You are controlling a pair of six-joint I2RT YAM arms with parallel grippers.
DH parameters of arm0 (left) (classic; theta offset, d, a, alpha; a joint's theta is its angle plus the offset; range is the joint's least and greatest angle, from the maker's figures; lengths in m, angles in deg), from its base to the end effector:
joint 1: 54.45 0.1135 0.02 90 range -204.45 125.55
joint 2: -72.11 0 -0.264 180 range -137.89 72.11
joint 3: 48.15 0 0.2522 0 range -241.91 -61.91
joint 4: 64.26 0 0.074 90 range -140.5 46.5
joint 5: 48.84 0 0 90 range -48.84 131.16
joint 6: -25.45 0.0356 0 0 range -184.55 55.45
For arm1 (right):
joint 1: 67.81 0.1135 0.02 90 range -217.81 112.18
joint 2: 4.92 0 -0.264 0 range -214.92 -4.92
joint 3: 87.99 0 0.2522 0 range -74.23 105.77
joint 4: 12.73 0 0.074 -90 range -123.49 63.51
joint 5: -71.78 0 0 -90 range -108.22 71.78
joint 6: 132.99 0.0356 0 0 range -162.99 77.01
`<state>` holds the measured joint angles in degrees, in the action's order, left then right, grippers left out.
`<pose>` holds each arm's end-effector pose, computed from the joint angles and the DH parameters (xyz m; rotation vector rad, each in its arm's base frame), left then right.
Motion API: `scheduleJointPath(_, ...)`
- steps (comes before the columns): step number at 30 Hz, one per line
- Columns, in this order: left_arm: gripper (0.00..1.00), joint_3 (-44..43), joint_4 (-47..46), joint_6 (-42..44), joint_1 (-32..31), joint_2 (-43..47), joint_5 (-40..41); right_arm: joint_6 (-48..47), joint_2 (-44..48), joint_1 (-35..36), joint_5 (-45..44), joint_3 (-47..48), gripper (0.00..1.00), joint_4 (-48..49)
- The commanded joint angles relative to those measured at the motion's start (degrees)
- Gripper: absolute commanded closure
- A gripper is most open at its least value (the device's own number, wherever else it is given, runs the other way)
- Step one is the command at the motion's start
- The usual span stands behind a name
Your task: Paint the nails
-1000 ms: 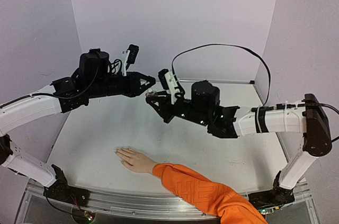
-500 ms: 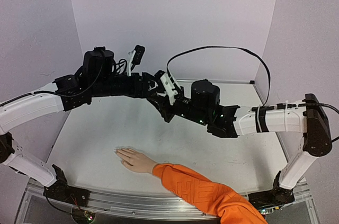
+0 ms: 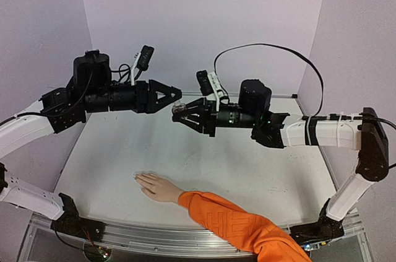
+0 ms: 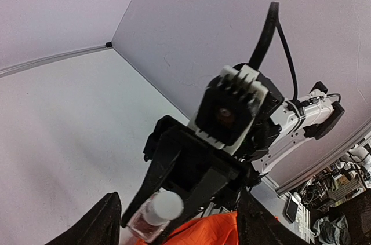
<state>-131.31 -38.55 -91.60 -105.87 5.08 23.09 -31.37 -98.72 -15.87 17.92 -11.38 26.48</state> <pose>0.1570 -0.2145 0.4087 0.6480 1.7958 -1.2448 0.2138 0.3072 0.3409 -0.9930 0.9595 1.3156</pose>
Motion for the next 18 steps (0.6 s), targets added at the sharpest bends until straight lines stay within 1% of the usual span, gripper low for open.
scheduleJointPath(1,0.36,0.91,-1.01,-1.92,0.78,-0.04,-0.29,5.29,0.49,0.34,6.54,2.6,1.0,8.2)
scheduleJointPath(4,0.49,1.0,-0.96,-2.21,0.87,0.37,-0.22,5.98,0.11,0.31,7.41,3.55,1.0,8.12)
scheduleJointPath(6,0.55,0.92,-0.96,-2.01,0.88,0.72,-0.1,6.05,0.03,0.35,7.46,3.92,1.0,7.88)
scheduleJointPath(8,0.58,0.85,-0.94,-1.72,0.88,1.1,0.19,6.09,-0.18,0.35,7.53,4.18,1.0,7.69)
scheduleJointPath(13,0.62,-0.06,-0.61,-1.04,0.88,-0.07,-1.01,6.05,-1.17,0.32,7.37,4.85,1.0,7.59)
scheduleJointPath(16,0.69,-1.41,-0.08,-0.56,0.88,-1.69,-2.37,5.92,-1.62,0.3,7.31,5.28,1.0,7.59)
scheduleJointPath(18,0.76,-2.06,0.56,-0.25,0.88,-2.2,-2.38,5.57,-1.73,0.33,6.81,5.5,1.0,7.23)
